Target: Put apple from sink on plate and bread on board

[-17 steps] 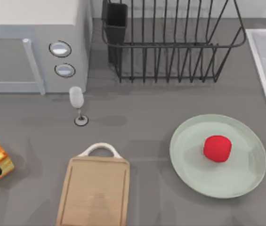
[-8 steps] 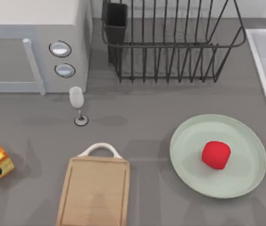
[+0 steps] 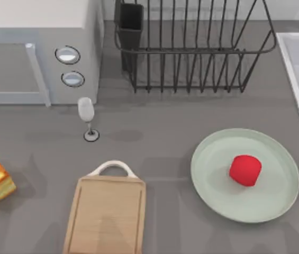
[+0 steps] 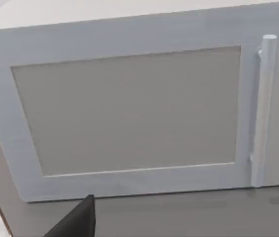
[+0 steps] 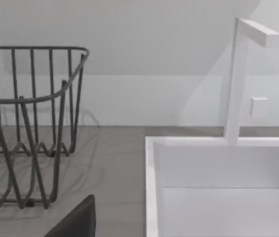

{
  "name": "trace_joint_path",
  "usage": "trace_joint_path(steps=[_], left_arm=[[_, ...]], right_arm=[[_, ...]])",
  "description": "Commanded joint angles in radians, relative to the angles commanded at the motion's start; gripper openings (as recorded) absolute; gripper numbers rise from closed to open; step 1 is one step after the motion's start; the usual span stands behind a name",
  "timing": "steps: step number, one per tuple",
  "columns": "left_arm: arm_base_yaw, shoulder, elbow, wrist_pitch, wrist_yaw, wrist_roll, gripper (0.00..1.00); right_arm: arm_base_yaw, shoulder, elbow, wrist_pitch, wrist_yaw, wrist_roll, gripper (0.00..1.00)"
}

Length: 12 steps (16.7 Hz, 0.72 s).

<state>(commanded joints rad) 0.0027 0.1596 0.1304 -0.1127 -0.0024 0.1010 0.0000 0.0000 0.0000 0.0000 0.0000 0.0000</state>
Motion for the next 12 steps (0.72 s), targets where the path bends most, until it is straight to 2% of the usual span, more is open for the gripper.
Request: trace_joint_path(steps=[3, 12], left_arm=[[0.0, 0.222, 0.15, -0.134, 0.0, 0.117, 1.0], [0.0, 1.073, 0.657, -0.621, 0.005, 0.524, 1.0]], right_arm=[[0.0, 0.0, 0.0, 0.0, 0.0, 0.0, 1.0], [0.0, 0.0, 0.0, 0.0, 0.0, 0.0, 1.0]])
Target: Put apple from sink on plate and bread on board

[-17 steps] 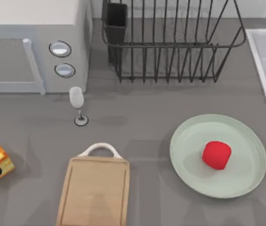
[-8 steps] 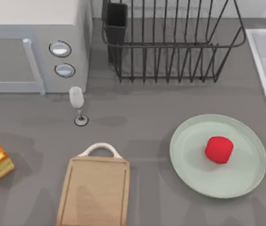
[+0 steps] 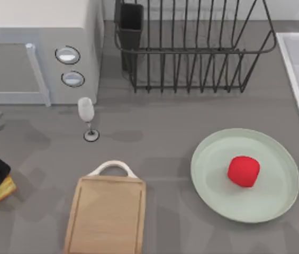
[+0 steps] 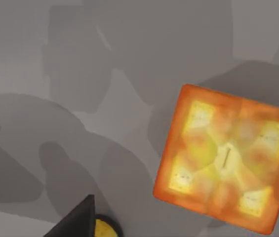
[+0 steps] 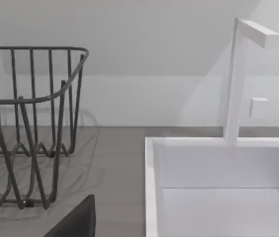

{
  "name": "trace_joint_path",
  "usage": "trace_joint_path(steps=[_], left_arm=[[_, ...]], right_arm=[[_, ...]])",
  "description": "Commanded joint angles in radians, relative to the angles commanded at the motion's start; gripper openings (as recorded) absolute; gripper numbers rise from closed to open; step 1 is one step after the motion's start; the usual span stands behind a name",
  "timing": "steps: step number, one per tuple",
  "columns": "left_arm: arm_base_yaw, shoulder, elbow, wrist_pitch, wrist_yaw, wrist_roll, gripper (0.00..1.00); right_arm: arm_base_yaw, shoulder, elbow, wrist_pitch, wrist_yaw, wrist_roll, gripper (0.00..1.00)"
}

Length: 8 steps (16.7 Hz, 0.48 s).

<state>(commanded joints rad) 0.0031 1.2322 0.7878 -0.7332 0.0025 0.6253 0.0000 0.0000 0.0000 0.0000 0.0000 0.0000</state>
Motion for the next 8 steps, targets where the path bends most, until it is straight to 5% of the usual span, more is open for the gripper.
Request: trace_joint_path(steps=[8], left_arm=[[0.001, 0.419, 0.285, -0.244, -0.002, 0.218, 1.0]], right_arm=[[0.0, 0.0, 0.0, 0.0, 0.0, 0.0, 1.0]])
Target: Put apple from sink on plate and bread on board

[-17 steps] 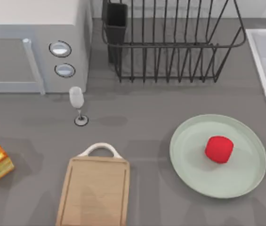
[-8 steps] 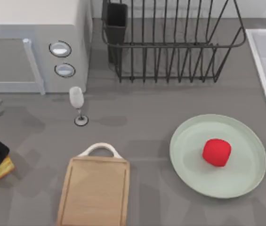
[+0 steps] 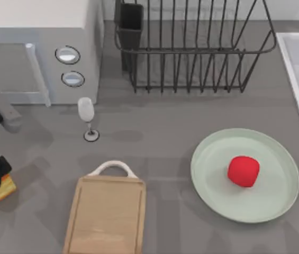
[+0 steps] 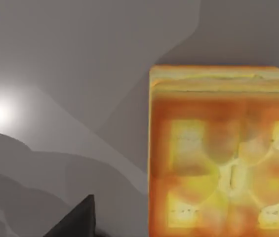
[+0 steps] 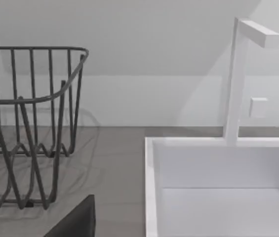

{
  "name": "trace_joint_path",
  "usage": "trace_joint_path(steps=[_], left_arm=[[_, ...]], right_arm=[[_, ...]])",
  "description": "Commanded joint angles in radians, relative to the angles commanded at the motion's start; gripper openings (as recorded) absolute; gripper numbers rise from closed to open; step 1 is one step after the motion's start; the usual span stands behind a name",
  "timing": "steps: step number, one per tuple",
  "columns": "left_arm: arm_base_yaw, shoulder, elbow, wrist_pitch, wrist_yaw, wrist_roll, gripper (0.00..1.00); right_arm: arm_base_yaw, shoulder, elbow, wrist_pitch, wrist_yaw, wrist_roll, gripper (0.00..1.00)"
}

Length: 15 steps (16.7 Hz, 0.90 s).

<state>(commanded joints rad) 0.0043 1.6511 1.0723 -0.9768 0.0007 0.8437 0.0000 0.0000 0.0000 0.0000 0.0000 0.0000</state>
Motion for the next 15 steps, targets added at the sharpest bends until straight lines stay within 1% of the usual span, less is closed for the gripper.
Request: trace_joint_path(steps=[8, 15], left_arm=[[-0.001, 0.023, -0.004, 0.01, 0.0, 0.008, 1.0], [0.002, 0.135, -0.132, 0.258, 0.0, 0.012, 1.0]], right_arm=[[0.0, 0.0, 0.0, 0.0, 0.0, 0.0, 1.0], [0.0, 0.0, 0.0, 0.0, 0.0, 0.0, 1.0]])
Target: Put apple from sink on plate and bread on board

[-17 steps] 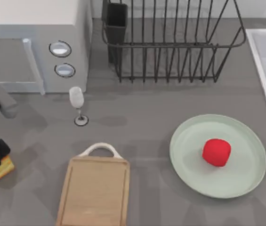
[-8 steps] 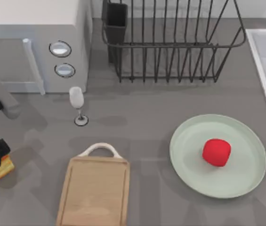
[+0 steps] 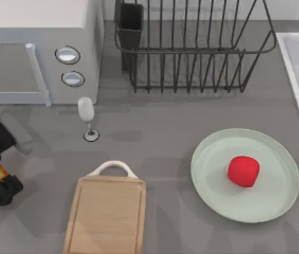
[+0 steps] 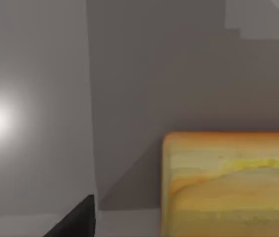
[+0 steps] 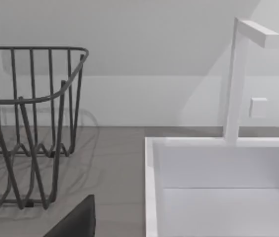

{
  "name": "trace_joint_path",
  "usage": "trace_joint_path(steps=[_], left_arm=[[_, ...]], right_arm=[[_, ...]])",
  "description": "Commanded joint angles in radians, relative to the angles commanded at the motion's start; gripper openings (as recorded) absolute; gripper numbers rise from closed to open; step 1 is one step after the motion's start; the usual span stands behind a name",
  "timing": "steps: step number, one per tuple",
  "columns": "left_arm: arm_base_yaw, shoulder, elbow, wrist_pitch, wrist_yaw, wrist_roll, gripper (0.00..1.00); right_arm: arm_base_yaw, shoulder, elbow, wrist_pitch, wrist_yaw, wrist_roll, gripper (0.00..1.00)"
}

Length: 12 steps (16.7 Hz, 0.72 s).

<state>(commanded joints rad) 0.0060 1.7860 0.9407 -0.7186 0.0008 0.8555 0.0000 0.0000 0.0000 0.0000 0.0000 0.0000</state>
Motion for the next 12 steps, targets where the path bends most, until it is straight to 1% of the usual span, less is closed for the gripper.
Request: trace_joint_path(steps=[5, 12], left_arm=[[0.0, 0.013, -0.014, 0.022, 0.0, 0.001, 1.0], [0.0, 0.013, -0.014, 0.022, 0.0, 0.001, 0.47]], right_arm=[[0.0, 0.0, 0.0, 0.0, 0.0, 0.0, 1.0], [0.0, 0.0, 0.0, 0.0, 0.0, 0.0, 1.0]])
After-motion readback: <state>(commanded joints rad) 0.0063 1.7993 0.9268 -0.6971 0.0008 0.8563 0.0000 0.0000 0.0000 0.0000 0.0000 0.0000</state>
